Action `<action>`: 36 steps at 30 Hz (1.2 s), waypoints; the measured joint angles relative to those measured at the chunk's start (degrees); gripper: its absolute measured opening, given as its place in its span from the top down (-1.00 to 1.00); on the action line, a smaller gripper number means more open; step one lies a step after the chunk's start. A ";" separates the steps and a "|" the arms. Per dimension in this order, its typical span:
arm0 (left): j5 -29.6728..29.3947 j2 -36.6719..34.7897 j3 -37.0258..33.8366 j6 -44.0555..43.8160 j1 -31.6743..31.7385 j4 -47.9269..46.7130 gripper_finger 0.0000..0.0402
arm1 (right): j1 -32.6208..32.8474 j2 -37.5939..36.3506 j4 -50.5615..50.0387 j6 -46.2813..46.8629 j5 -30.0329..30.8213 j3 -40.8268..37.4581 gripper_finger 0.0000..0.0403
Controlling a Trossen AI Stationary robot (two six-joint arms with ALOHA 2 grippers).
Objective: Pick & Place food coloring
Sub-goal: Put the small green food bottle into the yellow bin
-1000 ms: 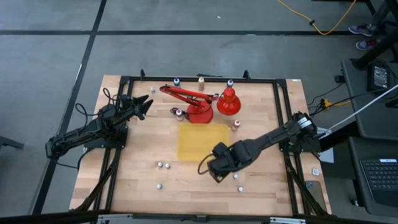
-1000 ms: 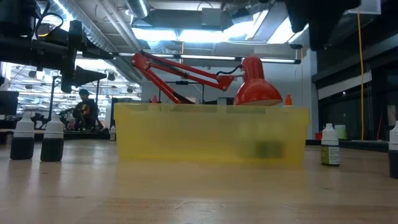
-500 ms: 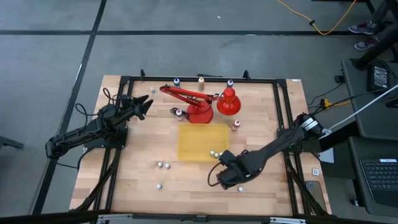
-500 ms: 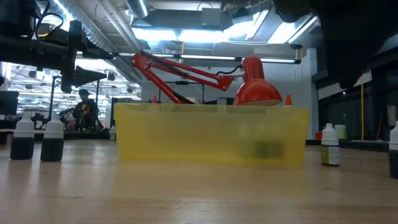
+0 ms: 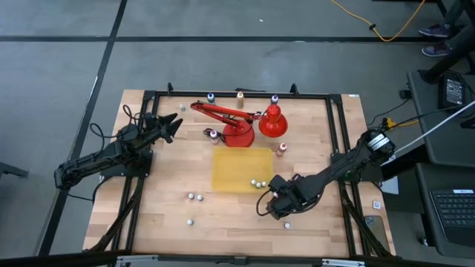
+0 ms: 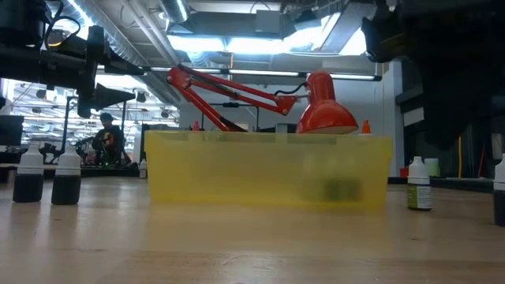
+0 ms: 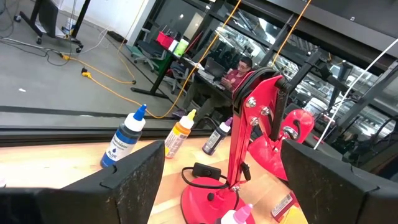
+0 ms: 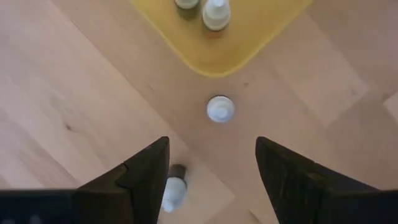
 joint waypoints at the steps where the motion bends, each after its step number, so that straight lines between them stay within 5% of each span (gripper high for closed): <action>1: 0.00 0.00 0.00 0.00 0.00 -0.02 -0.56 | 0.00 0.00 0.31 -0.47 0.36 -0.40 -0.19; 18: 0.00 0.02 0.00 0.00 0.00 -0.02 -0.55 | -2.73 0.15 7.29 -8.72 2.20 -3.86 -0.19; 36: 0.00 0.02 0.00 0.00 0.00 -0.02 -0.55 | -3.16 0.76 7.41 -7.46 0.87 -3.93 -0.19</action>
